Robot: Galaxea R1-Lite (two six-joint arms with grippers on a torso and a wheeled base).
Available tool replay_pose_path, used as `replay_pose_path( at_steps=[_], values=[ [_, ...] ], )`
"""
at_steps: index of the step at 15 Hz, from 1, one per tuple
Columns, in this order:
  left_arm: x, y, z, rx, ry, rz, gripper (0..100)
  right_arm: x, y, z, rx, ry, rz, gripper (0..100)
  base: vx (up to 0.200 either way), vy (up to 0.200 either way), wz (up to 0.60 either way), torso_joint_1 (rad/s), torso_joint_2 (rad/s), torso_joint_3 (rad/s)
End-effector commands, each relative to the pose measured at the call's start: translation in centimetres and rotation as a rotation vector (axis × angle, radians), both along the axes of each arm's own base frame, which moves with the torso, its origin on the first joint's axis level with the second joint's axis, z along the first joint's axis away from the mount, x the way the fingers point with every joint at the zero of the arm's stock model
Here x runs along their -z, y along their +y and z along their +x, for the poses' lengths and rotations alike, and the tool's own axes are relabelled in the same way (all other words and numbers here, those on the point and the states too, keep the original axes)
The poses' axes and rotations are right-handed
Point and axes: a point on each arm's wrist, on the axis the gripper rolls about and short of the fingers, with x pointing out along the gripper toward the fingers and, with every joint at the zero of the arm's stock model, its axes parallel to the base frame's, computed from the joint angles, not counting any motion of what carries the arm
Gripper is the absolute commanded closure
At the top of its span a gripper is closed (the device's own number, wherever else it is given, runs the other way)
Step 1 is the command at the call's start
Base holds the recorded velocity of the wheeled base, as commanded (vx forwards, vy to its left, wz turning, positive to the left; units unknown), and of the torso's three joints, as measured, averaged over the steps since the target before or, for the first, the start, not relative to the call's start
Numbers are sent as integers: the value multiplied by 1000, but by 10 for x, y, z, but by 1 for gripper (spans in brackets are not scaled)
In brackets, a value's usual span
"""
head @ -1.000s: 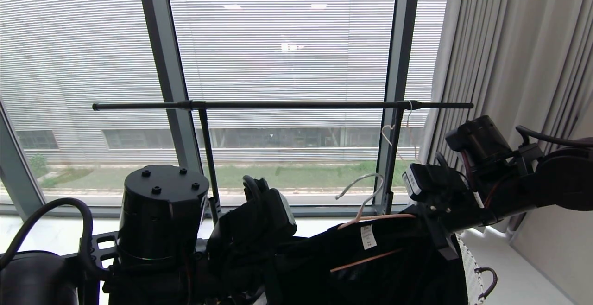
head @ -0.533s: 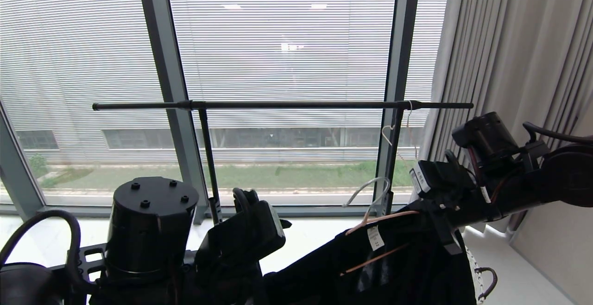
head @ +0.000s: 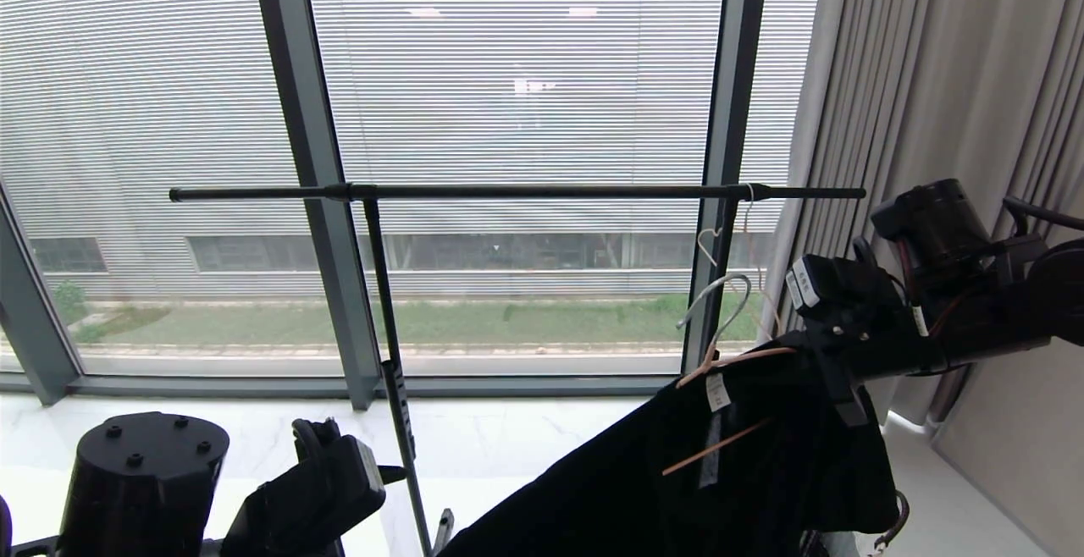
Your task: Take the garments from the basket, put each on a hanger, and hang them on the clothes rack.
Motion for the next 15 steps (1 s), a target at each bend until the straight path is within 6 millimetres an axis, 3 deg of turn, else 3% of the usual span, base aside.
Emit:
replay_pose_path(
  at_steps=[1,5,6,12,15],
  values=[
    [6,3,-3,-5,23,12,0,-5,0,2,6,-12,8,100,0,0,0,0,0,0],
    [15,1,-2,7,70,41,0,-10,1,3,25,1,25,100,0,0,0,0,0,0],
    [15,0,-1,8,69,39,100,-12,1,2,26,-4,30,100,0,0,0,0,0,0],
    [18,4,-3,-7,81,50,100,-16,0,-1,39,13,43,100,0,0,0,0,0,0],
    [27,23,-4,-120,122,69,100,-16,-9,2,71,13,44,100,0,0,0,0,0,0]
  ],
)
